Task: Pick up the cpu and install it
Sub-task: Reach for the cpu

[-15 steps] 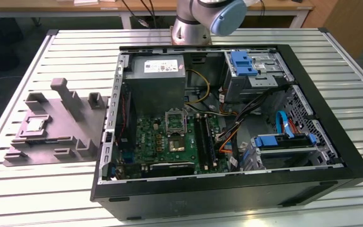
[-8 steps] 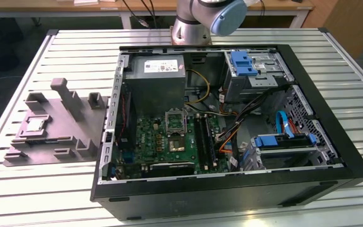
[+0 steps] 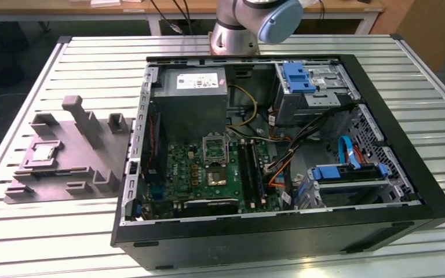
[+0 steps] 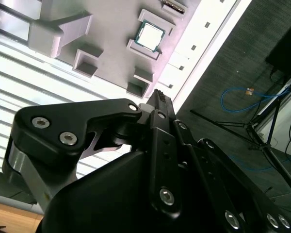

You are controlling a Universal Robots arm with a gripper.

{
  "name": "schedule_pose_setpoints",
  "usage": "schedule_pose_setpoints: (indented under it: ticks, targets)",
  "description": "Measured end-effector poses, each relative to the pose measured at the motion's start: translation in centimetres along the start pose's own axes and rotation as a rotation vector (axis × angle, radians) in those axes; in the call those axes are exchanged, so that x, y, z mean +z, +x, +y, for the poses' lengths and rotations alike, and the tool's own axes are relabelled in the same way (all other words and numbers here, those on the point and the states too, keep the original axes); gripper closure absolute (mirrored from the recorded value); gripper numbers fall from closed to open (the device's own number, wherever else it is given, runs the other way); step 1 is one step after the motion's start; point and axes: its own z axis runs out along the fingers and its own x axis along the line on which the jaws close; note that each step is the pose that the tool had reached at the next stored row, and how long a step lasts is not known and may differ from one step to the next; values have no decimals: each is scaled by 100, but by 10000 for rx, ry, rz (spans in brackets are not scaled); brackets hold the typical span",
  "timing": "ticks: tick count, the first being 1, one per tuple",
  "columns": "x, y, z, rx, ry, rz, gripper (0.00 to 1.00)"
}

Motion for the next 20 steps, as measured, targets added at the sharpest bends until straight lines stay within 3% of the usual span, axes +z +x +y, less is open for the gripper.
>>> schedule_pose_setpoints:
  ticks: [20]
  targets:
    - [0, -51, 4, 0, 1, 2, 89]
